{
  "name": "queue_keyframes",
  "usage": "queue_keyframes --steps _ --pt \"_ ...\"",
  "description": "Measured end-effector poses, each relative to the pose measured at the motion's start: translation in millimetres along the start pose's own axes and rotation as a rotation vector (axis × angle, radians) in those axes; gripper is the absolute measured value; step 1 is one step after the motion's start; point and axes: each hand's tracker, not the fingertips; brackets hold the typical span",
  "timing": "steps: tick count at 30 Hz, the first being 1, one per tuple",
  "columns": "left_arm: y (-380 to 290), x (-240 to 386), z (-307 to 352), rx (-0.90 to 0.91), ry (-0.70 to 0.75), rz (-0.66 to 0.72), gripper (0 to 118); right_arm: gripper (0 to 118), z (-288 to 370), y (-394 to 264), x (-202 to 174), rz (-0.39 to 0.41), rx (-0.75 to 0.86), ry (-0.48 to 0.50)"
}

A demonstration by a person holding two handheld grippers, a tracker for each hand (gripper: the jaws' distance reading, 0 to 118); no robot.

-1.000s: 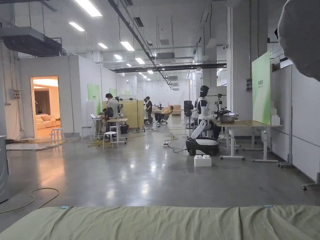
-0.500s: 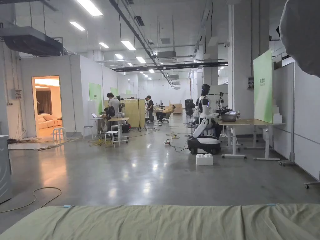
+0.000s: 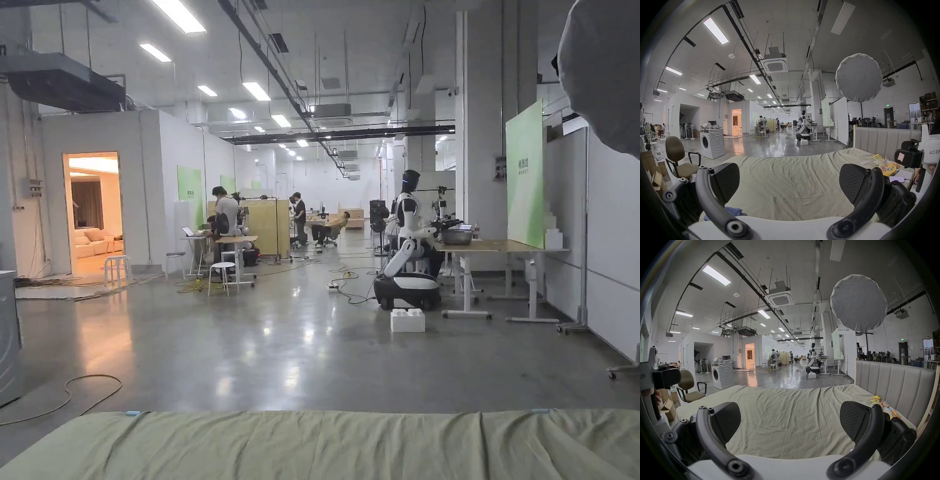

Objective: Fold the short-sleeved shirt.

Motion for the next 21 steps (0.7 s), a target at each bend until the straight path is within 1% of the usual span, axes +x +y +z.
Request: queue_keyframes --steps 5,6,9,16,18,19,20,21 --pt "-1.1 -8.4 -2.1 -0.004 0.000 0.004 118 118 -1.8 1.5 -1.4 -0.005 -0.005 -0.002" --pt "1.6 1.6 0.2 -0.005 -0.001 0.004 118 118 -1.5 1.3 -1.2 -0.006 -0.006 -0.002" --pt "1.3 -1.4 -0.3 -0.009 -0.003 0.005 118 118 -2.1 1.8 -1.1 -0.018 -0.012 -0.002" --pt "3.8 3.7 2.0 -0.004 -0.002 0.015 118 118 -6.0 7.7 6.6 -0.108 -0.047 0.023" --pt "3.6 4.6 2.2 -0.005 0.000 0.020 118 118 -8.9 13.1 5.6 -0.161 -0.068 0.059" --pt "3.5 4.7 1.8 -0.009 0.002 0.026 118 118 -11.8 13.2 5.1 -0.226 -0.123 0.057" --pt "3.4 4.3 1.2 -0.010 0.003 0.033 118 118 -15.7 13.4 2.7 -0.295 -0.211 0.032" --pt "3.3 3.8 0.8 -0.011 0.003 0.034 118 118 -18.2 16.6 0.9 -0.298 -0.211 0.011"
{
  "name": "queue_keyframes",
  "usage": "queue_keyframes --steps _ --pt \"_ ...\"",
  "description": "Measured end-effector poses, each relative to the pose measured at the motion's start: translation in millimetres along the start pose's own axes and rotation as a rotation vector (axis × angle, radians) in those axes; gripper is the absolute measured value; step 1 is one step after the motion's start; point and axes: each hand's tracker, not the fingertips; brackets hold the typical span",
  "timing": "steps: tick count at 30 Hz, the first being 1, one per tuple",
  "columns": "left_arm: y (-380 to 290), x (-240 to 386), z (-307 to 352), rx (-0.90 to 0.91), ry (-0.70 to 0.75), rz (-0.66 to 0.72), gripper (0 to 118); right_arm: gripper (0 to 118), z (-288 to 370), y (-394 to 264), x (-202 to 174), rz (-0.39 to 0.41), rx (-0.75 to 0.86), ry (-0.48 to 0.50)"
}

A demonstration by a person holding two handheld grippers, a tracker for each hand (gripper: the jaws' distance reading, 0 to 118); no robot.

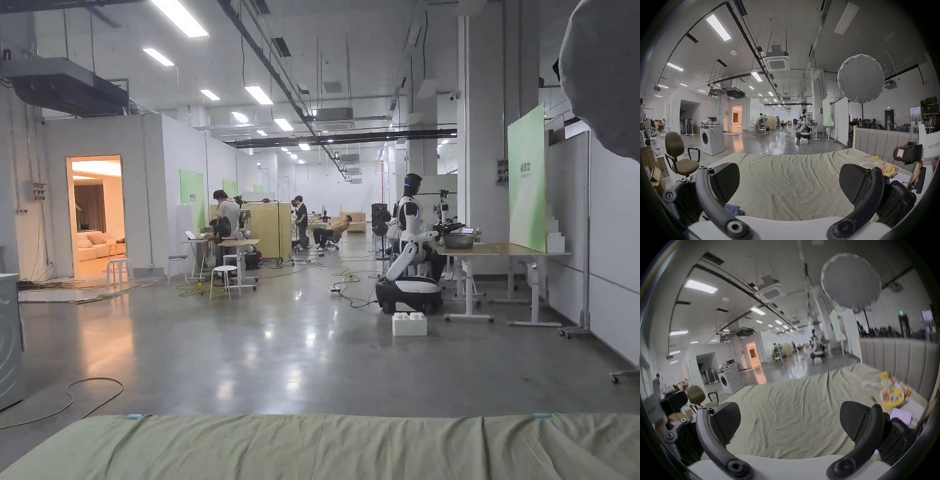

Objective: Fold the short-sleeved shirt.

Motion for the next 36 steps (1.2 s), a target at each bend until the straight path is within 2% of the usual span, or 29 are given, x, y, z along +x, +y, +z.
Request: queue_keyframes --steps 2,4,7,14,19,21,24,26,28,30,33,36 --pt "0.4 2.1 -0.1 -0.003 -0.013 0.006 118 118 -2.8 -3.8 -1.9 -0.058 -0.018 -0.012" --pt "0.8 2.5 1.1 -0.002 -0.017 -0.003 118 118 -2.6 -4.4 -5.0 -0.064 -0.010 -0.027" --pt "0.9 3.9 0.9 -0.002 -0.008 -0.020 118 118 0.1 1.1 -12.7 -0.082 -0.027 -0.112" --pt "-0.2 4.6 -1.4 -0.006 -0.022 0.009 118 118 3.6 5.1 -22.4 -0.016 -0.029 -0.117" --pt "-0.3 5.1 -1.6 -0.008 -0.027 0.000 118 118 2.5 5.6 -22.1 -0.003 -0.023 -0.120" --pt "0.5 4.9 -1.2 -0.005 -0.028 0.001 118 118 2.0 6.0 -20.4 -0.022 -0.021 -0.115" --pt "1.3 3.8 -1.0 -0.005 -0.026 0.003 118 118 2.3 3.8 -20.5 -0.037 0.037 -0.212" --pt "2.0 3.3 -0.6 0.000 -0.023 0.006 118 118 1.4 2.1 -15.6 -0.024 0.050 -0.186" --pt "2.6 2.7 -0.1 0.004 -0.024 0.005 118 118 1.4 -1.9 -4.0 0.013 0.126 -0.055" --pt "3.3 2.0 1.7 0.016 -0.027 0.006 118 118 6.2 -8.8 6.1 0.067 0.223 0.021" --pt "3.4 1.4 6.6 0.040 -0.045 -0.006 118 118 12.5 -8.6 5.5 0.079 0.214 -0.011" --pt "4.3 2.3 6.2 0.066 -0.022 0.007 118 118 11.9 -11.8 -1.7 0.161 0.197 0.012"
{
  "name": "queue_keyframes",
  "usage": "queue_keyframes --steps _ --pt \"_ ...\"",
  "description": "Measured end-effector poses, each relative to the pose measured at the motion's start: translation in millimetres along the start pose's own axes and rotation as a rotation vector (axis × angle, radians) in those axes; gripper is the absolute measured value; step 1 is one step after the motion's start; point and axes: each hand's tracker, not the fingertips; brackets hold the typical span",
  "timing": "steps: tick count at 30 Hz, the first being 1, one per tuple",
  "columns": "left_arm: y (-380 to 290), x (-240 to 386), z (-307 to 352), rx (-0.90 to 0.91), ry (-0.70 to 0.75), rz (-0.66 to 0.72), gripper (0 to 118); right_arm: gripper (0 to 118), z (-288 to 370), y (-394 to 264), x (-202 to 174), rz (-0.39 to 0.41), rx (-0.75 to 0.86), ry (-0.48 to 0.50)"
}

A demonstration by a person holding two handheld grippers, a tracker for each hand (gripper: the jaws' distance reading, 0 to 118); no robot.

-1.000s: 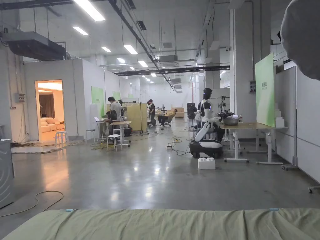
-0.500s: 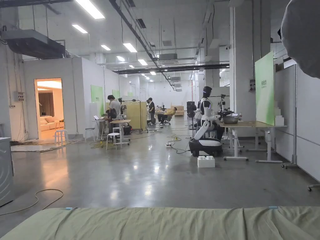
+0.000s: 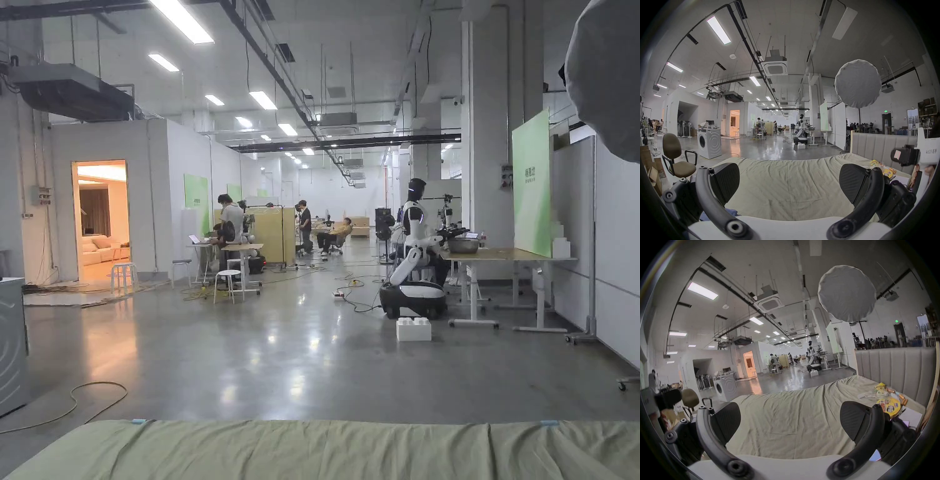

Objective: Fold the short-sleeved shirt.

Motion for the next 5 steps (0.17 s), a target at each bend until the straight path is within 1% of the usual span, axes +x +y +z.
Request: queue_keyframes --steps 4,5 --pt "0.7 6.0 -1.8 0.004 -0.024 -0.008 118 118 -0.5 -0.8 -11.7 0.076 0.015 0.022" --pt "-0.3 7.1 -1.1 0.006 -0.025 -0.021 118 118 -1.0 -1.6 -13.7 0.075 0.008 0.021"
